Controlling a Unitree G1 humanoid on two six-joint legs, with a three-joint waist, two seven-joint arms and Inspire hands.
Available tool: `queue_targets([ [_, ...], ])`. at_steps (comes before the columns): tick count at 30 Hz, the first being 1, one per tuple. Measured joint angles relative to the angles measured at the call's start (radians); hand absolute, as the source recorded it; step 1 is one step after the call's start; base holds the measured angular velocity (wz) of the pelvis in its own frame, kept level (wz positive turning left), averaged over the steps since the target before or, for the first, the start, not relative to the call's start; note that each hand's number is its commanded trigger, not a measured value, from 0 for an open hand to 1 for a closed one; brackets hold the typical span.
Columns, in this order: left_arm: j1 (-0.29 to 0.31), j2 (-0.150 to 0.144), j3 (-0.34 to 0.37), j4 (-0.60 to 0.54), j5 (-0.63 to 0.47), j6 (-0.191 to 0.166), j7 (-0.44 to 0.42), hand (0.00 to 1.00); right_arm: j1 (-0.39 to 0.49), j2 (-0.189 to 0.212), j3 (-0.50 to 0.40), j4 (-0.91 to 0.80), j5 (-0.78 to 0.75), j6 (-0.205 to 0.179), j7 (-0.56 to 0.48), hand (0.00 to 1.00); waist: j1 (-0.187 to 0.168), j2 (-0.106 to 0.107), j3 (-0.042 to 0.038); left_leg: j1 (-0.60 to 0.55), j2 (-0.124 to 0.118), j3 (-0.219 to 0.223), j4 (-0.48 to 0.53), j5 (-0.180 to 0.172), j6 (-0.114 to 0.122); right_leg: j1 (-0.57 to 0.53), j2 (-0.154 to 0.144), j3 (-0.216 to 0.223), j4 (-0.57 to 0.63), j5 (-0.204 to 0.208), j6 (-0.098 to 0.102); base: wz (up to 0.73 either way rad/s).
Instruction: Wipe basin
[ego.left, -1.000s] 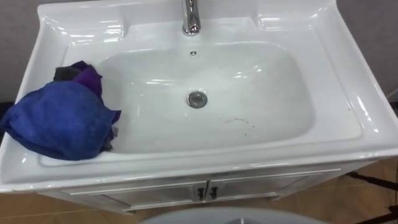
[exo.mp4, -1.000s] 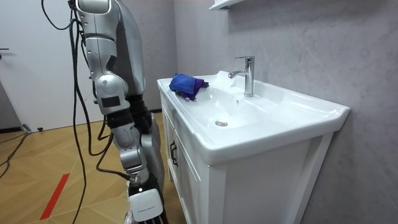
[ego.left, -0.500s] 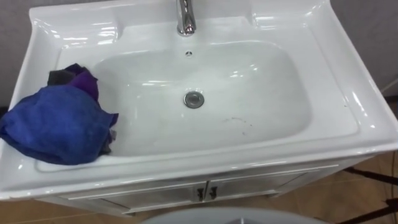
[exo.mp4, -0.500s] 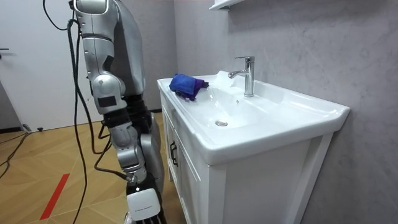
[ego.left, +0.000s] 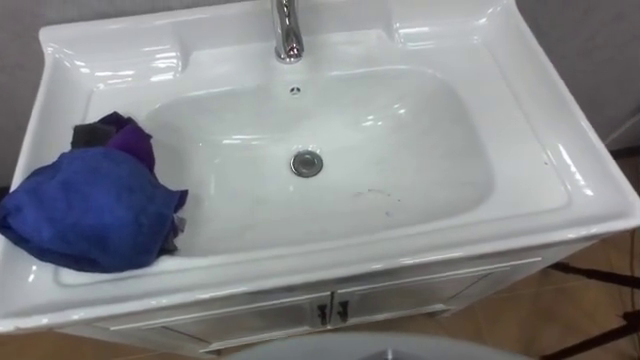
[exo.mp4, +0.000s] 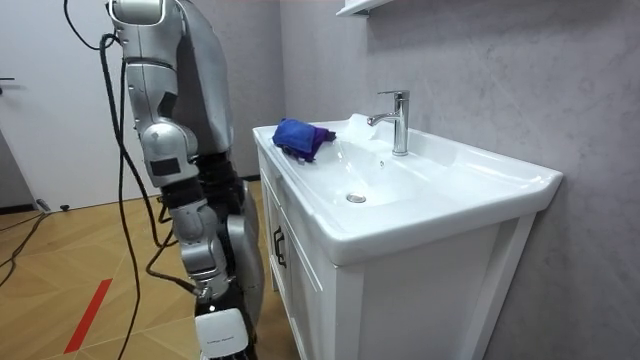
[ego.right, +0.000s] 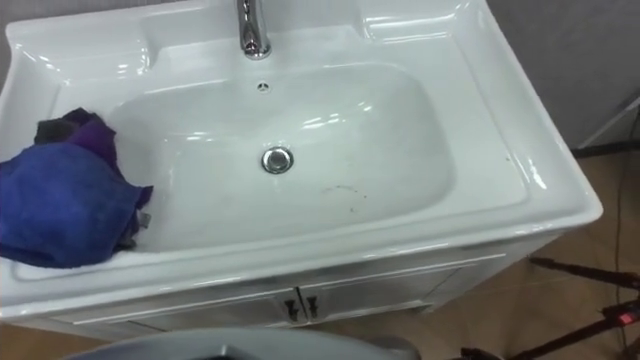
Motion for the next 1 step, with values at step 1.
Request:
queue_targets([
  [1, 0.000, 0.000, 0.000, 0.000, 0.000, 0.000, 0.000, 0.00, 0.000, 0.000, -0.001, 0.000, 0.000, 0.001, -0.001, 0.00, 0.000, 0.001, 0.0001, 0.000, 0.000, 0.000, 0.000, 0.000, 0.000, 0.000, 0.000, 0.000, 0.000, 0.000, 0.000, 0.00],
])
